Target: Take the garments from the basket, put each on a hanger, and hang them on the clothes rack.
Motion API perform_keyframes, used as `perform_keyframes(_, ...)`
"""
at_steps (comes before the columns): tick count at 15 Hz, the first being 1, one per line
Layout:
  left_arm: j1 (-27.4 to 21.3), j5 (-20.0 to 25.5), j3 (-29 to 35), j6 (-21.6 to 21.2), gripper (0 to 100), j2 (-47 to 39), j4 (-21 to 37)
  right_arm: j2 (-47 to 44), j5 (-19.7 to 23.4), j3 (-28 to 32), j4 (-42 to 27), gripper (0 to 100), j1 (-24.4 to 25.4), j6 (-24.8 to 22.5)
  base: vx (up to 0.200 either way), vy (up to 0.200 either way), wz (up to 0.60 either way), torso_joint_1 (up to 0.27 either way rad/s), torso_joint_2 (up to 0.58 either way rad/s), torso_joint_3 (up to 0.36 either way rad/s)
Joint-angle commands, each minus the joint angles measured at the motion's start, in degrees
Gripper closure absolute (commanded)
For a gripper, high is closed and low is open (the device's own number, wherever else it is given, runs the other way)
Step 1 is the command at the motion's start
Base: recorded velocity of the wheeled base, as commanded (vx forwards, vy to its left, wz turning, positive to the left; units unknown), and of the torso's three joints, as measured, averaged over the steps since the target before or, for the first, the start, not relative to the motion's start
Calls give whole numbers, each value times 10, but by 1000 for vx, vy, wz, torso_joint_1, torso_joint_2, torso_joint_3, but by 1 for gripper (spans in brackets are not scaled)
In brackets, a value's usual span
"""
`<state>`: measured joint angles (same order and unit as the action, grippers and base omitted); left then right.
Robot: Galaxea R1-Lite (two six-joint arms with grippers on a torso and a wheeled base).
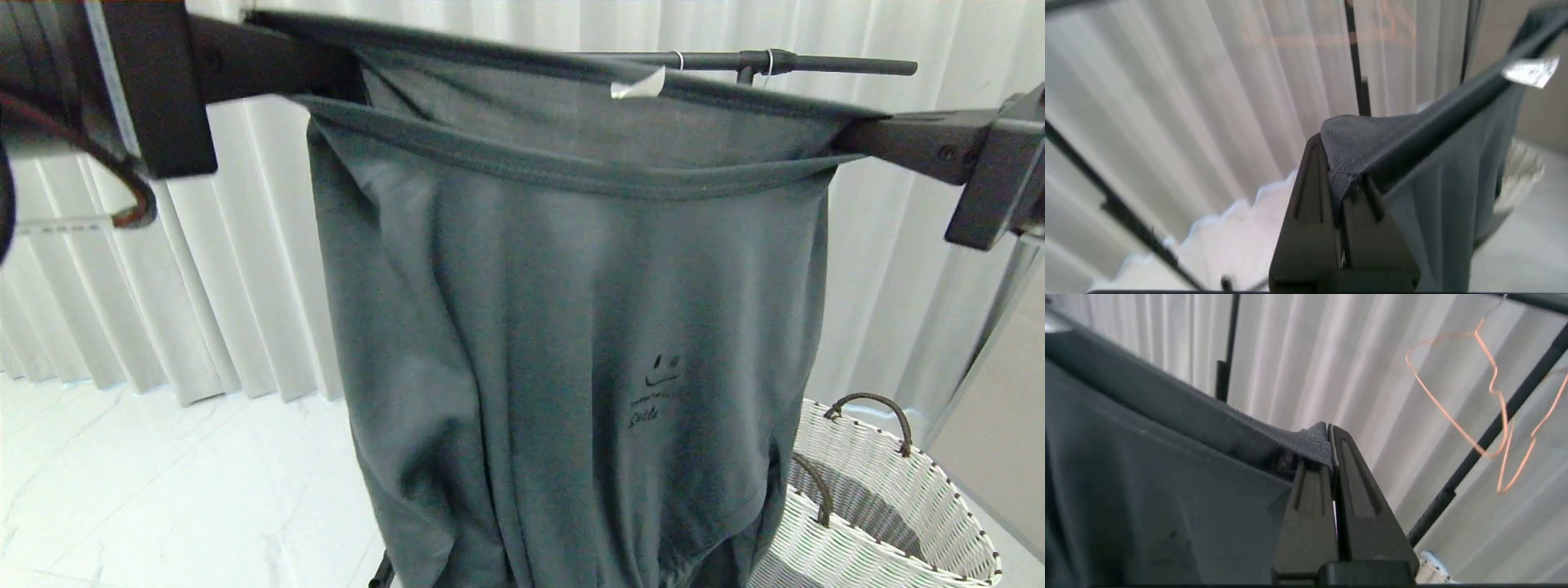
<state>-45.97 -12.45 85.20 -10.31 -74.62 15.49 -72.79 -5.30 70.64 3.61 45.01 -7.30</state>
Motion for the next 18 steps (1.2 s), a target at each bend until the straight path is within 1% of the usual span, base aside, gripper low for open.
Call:
perform_keyframes(1,0,1,72,-1,100,-54,1,0,23,77,-56,100,-16,0,0,0,0,0,0,0)
perform_keyframes(2,0,0,88,-1,100,-64,5,-1,46,110,-97,100,-32,0,0,0,0,0,0,0)
perform_keyframes(3,0,0,88,-1,100,-63,26,-1,65,130,-127,100,-42,0,0,0,0,0,0,0)
perform_keyframes(5,-21,0,88,2,100,-52,109,2,71,147,-176,100,-44,0,0,0,0,0,0,0)
perform_keyframes(7,-61,1,89,17,100,-47,161,10,69,149,-212,100,-45,-1,0,0,0,0,0,0)
perform_keyframes(9,-81,1,91,60,100,-55,163,24,66,167,-263,100,-45,-1,0,0,0,0,0,0)
perform_keyframes(11,-80,0,116,112,100,-77,162,55,79,183,-331,100,-38,-1,0,0,0,0,0,0)
perform_keyframes(12,-79,0,127,125,100,-84,161,62,86,183,-344,100,-31,0,0,0,0,0,0,0)
perform_keyframes(13,-75,-1,174,163,100,-107,155,90,137,180,-391,100,4,2,0,0,0,0,0,0)
perform_keyframes(14,-72,-2,198,173,100,-120,155,100,171,179,-413,100,27,3,0,0,0,0,0,0)
perform_keyframes(15,-62,-2,212,175,100,-129,155,107,198,175,-430,100,54,3,0,0,0,0,0,0)
perform_keyframes(16,-60,-2,211,173,100,-130,156,107,201,169,-431,100,73,3,0,0,0,0,0,0)
perform_keyframes(18,-60,-2,200,174,100,-130,156,107,202,167,-430,100,93,4,0,0,0,0,0,0)
